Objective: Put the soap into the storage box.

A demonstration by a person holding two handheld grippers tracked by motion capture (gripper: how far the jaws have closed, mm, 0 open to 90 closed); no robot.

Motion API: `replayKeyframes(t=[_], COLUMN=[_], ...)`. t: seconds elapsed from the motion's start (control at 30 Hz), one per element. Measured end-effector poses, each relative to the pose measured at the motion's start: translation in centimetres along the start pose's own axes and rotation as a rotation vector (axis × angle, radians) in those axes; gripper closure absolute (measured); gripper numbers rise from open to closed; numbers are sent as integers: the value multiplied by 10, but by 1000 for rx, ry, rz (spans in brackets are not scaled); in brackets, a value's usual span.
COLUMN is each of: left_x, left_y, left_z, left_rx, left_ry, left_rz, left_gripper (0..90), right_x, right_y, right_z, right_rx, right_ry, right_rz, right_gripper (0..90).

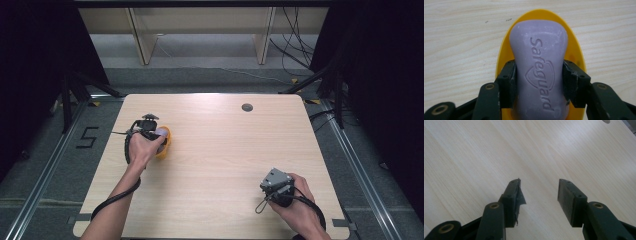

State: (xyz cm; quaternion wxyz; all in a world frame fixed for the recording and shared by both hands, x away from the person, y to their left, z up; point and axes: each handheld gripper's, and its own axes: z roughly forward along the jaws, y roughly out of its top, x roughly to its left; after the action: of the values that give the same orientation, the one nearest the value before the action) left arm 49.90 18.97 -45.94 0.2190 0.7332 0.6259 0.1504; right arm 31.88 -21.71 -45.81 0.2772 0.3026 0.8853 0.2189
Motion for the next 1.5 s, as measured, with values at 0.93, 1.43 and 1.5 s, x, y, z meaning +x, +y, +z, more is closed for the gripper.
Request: replayKeyframes(t=[0.93, 1.43, 1.5], left_x=[3, 12, 13], left_y=[-20, -83, -94], left_z=[-51, -62, -60], left_rx=[-158, -184, -183], left_ry=[-84, -154, -163], left_rz=[106, 206, 223], left_gripper=[305, 300, 300], right_x=[0, 0, 0], right_y=[0, 1, 1], right_z=[0, 0, 0], right_rx=[1, 4, -1], right_ry=[1, 7, 3], right_rz=[2, 8, 9], right_gripper=[530, 527, 527])
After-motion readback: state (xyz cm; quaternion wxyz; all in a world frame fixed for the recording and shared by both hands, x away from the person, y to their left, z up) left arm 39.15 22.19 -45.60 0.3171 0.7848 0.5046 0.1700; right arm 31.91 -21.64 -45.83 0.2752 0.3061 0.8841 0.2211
